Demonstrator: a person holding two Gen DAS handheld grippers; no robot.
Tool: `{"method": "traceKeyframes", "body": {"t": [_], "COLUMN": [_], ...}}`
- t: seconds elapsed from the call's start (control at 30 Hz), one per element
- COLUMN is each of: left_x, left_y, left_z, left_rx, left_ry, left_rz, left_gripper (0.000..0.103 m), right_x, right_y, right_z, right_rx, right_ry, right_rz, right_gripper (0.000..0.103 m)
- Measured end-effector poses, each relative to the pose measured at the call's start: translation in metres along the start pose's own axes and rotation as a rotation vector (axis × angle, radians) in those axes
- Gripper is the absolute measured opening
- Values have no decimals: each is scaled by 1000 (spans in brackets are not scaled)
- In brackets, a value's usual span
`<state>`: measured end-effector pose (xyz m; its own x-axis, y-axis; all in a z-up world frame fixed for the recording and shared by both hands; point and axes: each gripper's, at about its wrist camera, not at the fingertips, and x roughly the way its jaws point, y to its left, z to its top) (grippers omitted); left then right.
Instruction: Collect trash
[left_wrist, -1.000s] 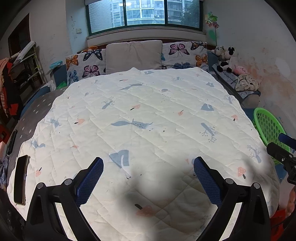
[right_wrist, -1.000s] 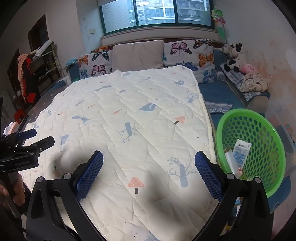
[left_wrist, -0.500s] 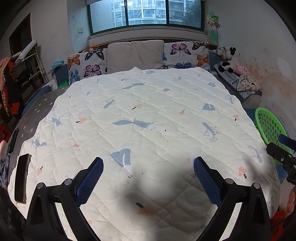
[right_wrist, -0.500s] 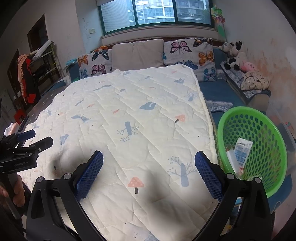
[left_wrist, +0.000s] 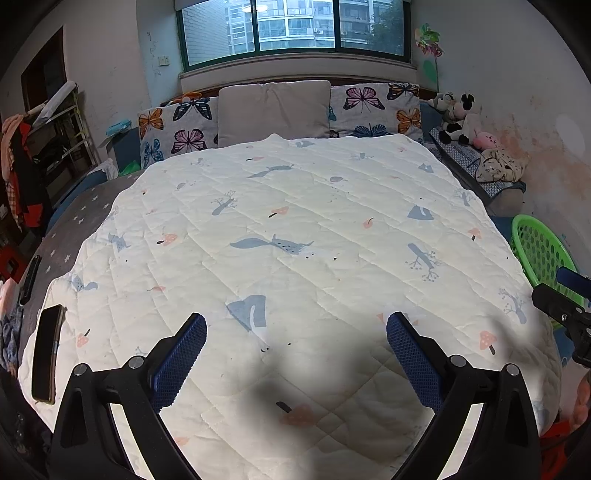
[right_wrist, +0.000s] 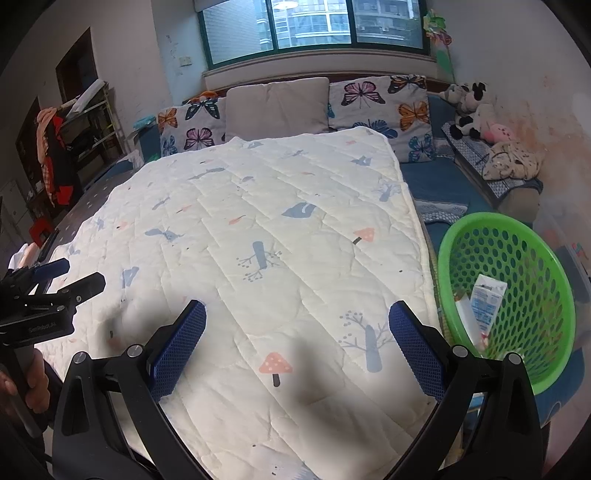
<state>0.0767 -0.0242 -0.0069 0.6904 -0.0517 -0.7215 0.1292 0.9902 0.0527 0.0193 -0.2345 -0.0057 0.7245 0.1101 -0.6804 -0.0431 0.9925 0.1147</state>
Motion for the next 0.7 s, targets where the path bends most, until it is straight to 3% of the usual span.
{"method": "traceKeyframes", "body": {"t": [0.7], "left_x": [-1], "left_y": [-9], "left_z": [1], "left_rx": [17], "left_ry": [-8], "left_rz": [0], "left_gripper": [95], "right_x": [5], "right_y": [0], "right_z": [-5], "right_rx": [12], "right_ry": [18], "right_rz": [6], "right_gripper": [98]}}
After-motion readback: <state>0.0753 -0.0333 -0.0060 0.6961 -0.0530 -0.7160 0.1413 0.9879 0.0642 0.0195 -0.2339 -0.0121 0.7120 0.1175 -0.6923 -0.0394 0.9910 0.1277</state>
